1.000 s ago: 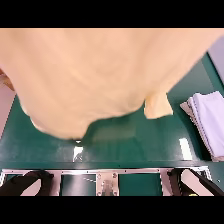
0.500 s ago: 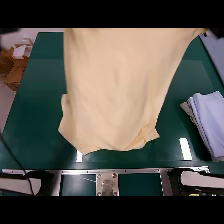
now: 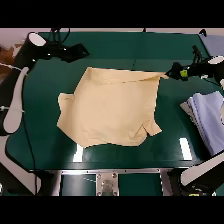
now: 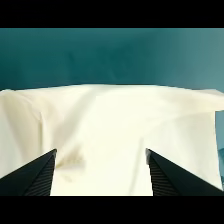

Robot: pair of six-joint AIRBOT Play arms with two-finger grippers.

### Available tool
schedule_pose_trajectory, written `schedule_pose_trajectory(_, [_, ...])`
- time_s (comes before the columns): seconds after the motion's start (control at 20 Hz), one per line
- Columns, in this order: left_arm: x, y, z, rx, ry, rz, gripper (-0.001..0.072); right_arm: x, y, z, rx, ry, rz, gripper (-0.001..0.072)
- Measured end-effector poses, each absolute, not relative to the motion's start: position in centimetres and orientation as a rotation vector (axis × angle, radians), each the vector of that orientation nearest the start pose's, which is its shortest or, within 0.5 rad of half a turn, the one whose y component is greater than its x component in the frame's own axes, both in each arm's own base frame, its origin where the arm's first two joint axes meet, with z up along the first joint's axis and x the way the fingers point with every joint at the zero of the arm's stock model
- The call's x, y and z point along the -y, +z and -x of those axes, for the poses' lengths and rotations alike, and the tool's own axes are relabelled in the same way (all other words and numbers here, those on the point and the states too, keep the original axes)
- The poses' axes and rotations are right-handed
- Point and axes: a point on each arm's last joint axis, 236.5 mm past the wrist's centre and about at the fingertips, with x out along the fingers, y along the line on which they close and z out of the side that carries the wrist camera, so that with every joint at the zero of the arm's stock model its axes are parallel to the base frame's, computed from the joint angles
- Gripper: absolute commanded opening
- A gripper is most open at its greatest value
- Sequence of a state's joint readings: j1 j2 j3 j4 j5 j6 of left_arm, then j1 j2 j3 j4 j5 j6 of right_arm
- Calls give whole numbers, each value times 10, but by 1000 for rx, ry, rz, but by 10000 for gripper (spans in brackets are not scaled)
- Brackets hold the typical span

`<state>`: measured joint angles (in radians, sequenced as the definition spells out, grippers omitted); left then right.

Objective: Fold the shirts.

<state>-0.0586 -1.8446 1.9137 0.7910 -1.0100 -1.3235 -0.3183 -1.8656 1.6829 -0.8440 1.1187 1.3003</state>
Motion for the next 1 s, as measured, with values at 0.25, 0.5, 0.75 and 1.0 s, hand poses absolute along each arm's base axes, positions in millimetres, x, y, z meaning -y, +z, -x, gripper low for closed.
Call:
schedule_pose_trajectory(0.25, [103,114,-523,-1078,-489,519,494,62,-40,-533,-1120,178,-641,11])
schedule_pose_trajectory(0.5, [62,95,-408,-1359,-292,488,494,85,-46,-525,-1131,147,-651,11])
schedule_pose_trajectory(0.75, [89,21,-280,-1463,-202,697,493,89,-47,-523,-1129,159,-626,11])
schedule_pose_trajectory(1.0, [153,-58,-203,-1512,-233,967,492,90,-47,-523,-1127,164,-620,11])
